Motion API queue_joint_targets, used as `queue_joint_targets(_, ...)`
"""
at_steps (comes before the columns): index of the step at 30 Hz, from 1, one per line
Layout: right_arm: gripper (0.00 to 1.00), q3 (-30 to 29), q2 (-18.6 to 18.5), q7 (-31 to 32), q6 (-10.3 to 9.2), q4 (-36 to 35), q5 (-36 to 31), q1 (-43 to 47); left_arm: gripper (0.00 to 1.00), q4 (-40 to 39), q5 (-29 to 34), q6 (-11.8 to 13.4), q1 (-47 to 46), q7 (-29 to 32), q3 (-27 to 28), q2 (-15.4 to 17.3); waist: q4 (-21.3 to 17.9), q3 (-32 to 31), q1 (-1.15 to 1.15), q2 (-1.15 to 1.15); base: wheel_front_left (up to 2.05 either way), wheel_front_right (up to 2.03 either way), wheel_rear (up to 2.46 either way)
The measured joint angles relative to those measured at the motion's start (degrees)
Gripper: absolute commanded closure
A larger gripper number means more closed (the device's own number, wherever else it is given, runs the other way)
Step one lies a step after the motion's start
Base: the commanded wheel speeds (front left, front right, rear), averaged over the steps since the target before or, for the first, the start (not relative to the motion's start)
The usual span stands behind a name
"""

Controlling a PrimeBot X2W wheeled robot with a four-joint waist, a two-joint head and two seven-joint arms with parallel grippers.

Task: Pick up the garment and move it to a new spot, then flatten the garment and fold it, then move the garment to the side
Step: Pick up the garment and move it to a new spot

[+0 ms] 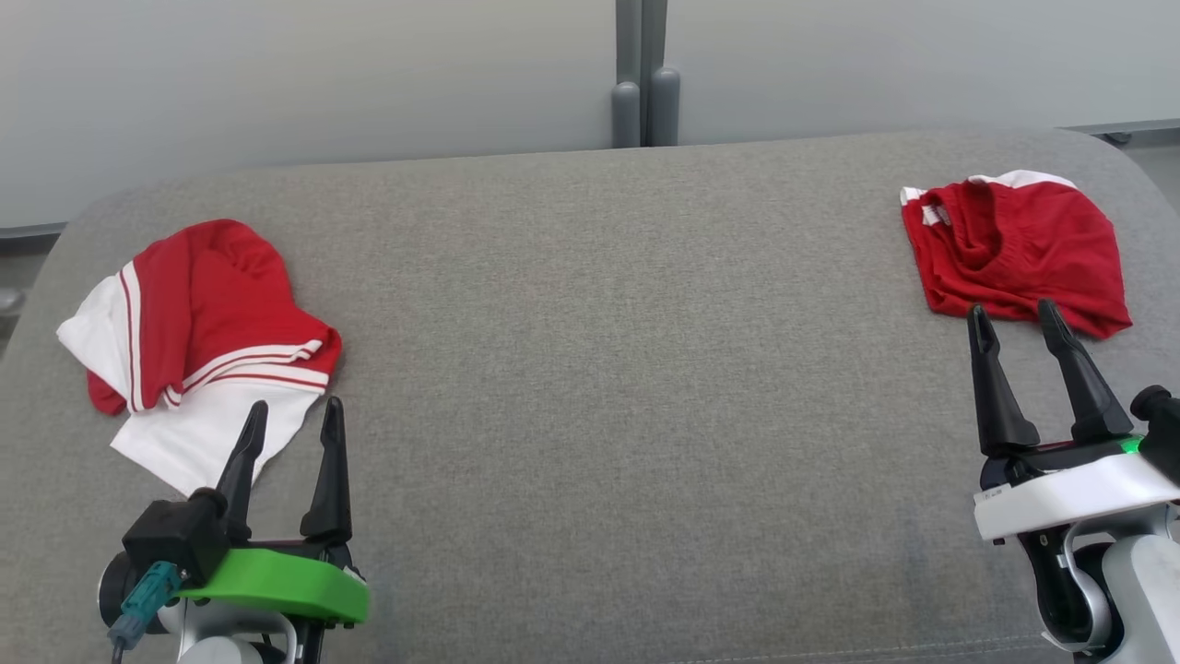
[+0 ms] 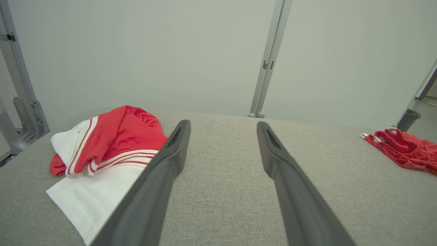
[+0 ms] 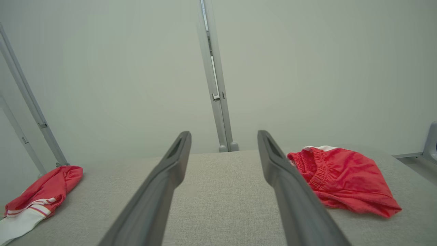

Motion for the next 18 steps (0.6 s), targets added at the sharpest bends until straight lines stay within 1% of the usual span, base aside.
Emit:
queue_joint_targets(4,0.0,-0.05,0.16,0.0,0.47,-0.22,-0.05,0.06,0.0,0.09,0.01,0.46,-0.04,0.0,0.04,0.0,2.03,0.07,0.0,0.0,0.0,0.0,0.0)
queue_joint_targets(8,0.0,0.08,0.37,0.0,1.41,-0.23,-0.07,0.09,0.0,0.2,0.01,0.77,-0.07,0.0,0.12,0.0,4.4,0.13,0.0,0.0,0.0,0.0,0.0)
queue_joint_targets(12,0.0,0.31,0.82,0.0,1.53,-0.29,-0.34,0.09,0.0,0.24,0.01,0.94,-0.08,0.0,0.26,0.0,7.06,0.23,0.0,0.0,0.0,0.0,0.0)
queue_joint_targets(14,0.0,0.37,0.92,0.0,1.94,-0.33,-0.6,0.09,0.0,0.24,0.01,1.04,-0.09,0.0,0.47,-0.01,8.45,0.32,0.0,0.0,0.0,0.0,0.0)
queue_joint_targets(18,0.0,0.55,0.99,0.0,1.98,-0.54,-1.0,0.08,0.0,0.24,0.01,1.42,-0.11,0.0,0.86,0.0,11.24,0.57,0.0,0.0,0.0,0.0,0.0)
